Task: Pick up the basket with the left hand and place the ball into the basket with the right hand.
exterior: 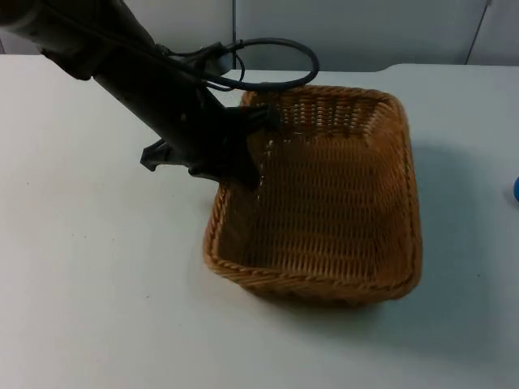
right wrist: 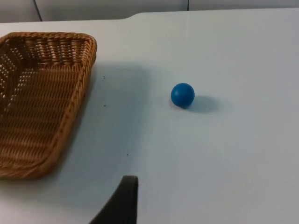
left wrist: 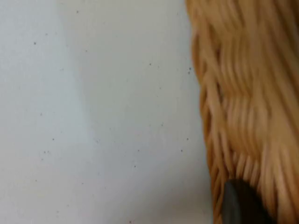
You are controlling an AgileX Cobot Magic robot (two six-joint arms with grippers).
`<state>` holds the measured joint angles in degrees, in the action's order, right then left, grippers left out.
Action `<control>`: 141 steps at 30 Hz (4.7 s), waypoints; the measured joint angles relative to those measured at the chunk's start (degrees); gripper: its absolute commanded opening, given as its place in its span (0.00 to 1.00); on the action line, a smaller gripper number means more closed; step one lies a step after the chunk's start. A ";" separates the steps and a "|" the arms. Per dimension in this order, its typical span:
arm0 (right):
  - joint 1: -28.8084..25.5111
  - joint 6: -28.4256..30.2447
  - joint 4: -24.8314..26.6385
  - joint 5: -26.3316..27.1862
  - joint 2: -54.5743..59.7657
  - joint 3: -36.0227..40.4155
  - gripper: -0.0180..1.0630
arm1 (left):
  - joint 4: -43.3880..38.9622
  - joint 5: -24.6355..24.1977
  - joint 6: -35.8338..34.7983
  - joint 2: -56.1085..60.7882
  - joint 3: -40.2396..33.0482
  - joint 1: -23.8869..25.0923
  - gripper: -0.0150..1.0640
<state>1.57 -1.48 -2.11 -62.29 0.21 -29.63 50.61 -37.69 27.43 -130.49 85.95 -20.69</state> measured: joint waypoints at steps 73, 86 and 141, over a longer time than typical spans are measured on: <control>0.00 -1.35 -0.74 12.09 43.23 -16.69 0.95 | 0.73 -1.79 -9.87 33.87 -28.61 3.88 0.01; 0.00 -2.04 -4.61 17.49 75.79 -29.15 0.93 | -1.40 -3.21 -9.98 33.87 -28.61 3.88 0.01; -2.70 3.22 -3.47 27.96 123.03 -45.43 0.53 | -2.88 -2.87 -9.98 33.87 -28.61 3.88 0.01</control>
<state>-1.13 1.74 -5.58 -34.33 123.24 -75.06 47.73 -40.56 17.44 -96.62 57.34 -16.81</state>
